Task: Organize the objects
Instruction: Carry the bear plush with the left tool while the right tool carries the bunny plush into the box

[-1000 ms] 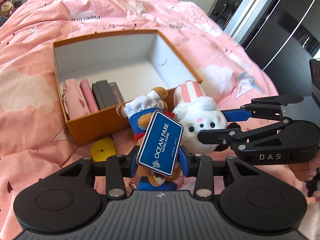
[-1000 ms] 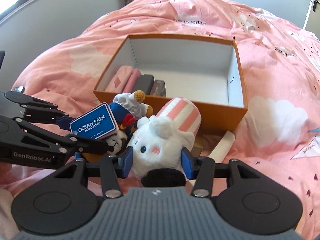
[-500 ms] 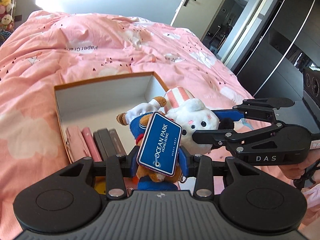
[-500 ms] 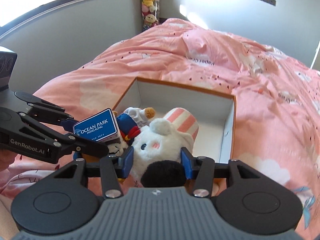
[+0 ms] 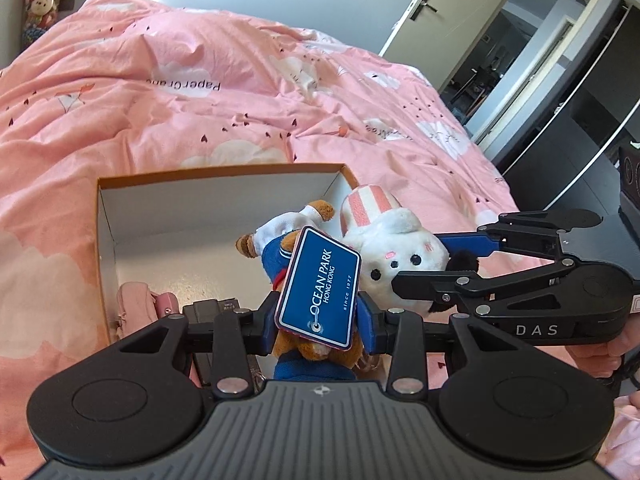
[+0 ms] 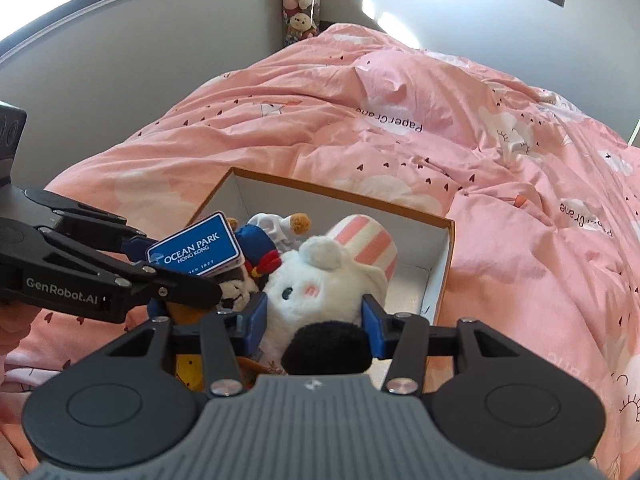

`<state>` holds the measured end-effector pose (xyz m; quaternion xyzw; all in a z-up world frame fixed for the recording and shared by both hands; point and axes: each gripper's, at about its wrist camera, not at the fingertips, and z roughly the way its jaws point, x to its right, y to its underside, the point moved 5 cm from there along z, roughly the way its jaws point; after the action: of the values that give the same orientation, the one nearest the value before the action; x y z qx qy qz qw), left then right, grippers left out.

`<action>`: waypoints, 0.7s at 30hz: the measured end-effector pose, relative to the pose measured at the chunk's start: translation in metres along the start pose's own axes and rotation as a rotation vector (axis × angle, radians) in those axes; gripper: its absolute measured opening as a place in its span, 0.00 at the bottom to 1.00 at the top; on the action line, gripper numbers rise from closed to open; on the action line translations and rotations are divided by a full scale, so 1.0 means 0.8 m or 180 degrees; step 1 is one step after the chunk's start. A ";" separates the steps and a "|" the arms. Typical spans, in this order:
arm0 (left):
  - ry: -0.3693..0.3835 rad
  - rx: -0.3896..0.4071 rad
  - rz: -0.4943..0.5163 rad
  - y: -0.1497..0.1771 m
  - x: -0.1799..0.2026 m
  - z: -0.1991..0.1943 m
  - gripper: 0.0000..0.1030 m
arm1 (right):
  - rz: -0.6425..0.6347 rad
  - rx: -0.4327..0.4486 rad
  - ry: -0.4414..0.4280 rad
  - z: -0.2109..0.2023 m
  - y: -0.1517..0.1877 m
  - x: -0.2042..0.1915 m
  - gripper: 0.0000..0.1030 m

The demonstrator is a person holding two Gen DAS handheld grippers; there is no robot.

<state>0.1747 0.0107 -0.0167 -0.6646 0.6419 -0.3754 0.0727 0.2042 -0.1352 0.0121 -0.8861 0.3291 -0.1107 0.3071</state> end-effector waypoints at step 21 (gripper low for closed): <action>-0.0321 -0.0180 -0.0108 0.015 -0.017 0.103 0.42 | -0.0306 -0.0700 -0.0134 0.117 0.023 0.043 0.50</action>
<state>0.2158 -0.0111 -0.0875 -0.6953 0.6364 -0.3243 0.0798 0.2583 -0.1244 -0.0728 -0.9313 0.2899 -0.0699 0.2092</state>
